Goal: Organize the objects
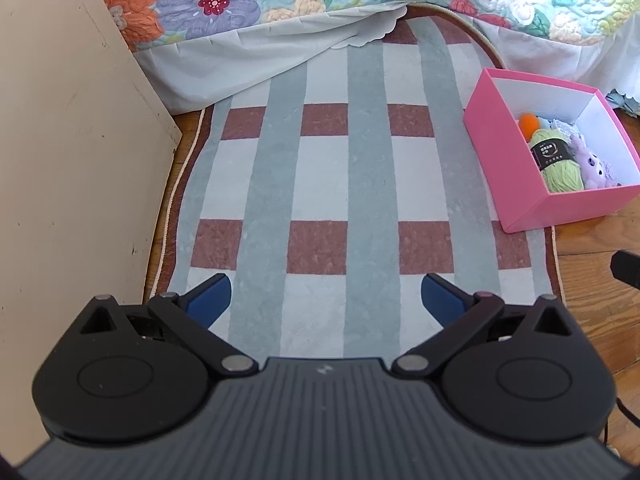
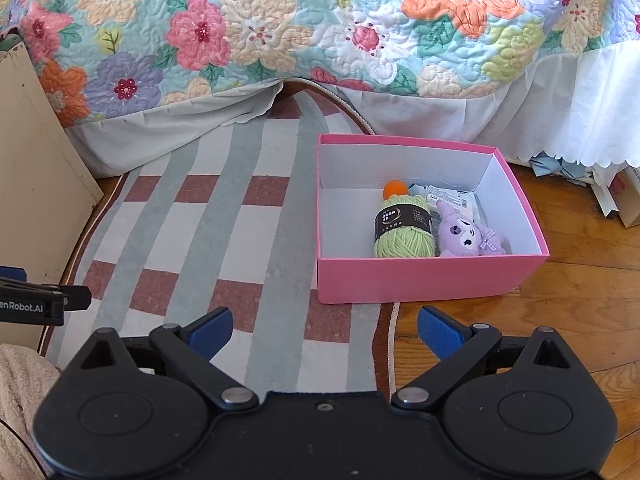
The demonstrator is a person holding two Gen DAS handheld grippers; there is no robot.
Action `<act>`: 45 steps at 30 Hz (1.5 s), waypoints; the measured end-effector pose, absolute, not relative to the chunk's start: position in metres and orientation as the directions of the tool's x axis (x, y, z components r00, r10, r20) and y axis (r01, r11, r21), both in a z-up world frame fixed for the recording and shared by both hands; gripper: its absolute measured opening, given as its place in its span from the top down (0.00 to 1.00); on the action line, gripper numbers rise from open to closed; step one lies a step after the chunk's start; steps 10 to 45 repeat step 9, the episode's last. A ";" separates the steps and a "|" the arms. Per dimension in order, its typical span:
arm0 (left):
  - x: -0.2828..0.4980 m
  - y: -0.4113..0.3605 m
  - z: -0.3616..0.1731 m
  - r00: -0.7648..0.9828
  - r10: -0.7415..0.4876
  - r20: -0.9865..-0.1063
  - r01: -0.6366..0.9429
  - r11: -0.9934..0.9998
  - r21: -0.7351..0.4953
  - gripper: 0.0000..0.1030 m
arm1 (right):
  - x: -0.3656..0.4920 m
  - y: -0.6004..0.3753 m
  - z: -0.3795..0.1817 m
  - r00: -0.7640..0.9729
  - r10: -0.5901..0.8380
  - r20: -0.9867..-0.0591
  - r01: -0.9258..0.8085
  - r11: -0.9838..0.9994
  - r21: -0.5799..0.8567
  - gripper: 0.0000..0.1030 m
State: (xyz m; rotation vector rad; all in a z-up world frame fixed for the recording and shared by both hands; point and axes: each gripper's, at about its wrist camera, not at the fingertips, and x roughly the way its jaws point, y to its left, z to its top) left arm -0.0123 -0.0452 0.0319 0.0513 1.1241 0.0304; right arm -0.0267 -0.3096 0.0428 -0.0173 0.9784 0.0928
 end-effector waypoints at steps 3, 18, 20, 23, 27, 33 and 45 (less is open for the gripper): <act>-0.014 -0.045 0.033 0.437 0.042 -0.898 0.004 0.999 0.049 0.00 | -0.027 -0.309 0.043 0.557 0.064 -0.828 -0.089 0.996 0.017 0.02; -0.014 -0.046 0.034 0.431 0.026 -0.902 0.020 0.999 0.038 0.00 | -0.029 -0.306 0.044 0.561 0.058 -0.826 -0.101 0.995 0.001 0.02; -0.014 -0.046 0.034 0.431 0.026 -0.902 0.020 0.999 0.038 0.00 | -0.029 -0.306 0.044 0.561 0.058 -0.826 -0.101 0.995 0.001 0.02; -0.014 -0.046 0.034 0.431 0.026 -0.902 0.020 0.999 0.038 0.00 | -0.029 -0.306 0.044 0.561 0.058 -0.826 -0.101 0.995 0.001 0.02; -0.014 -0.046 0.034 0.431 0.026 -0.902 0.020 0.999 0.038 0.00 | -0.029 -0.306 0.044 0.561 0.058 -0.826 -0.101 0.995 0.001 0.02; -0.014 -0.046 0.034 0.431 0.026 -0.902 0.020 0.999 0.038 0.00 | -0.029 -0.306 0.044 0.561 0.058 -0.826 -0.101 0.995 0.001 0.02; -0.014 -0.046 0.034 0.431 0.026 -0.902 0.020 0.999 0.038 0.00 | -0.029 -0.306 0.044 0.561 0.058 -0.826 -0.101 0.995 0.001 0.02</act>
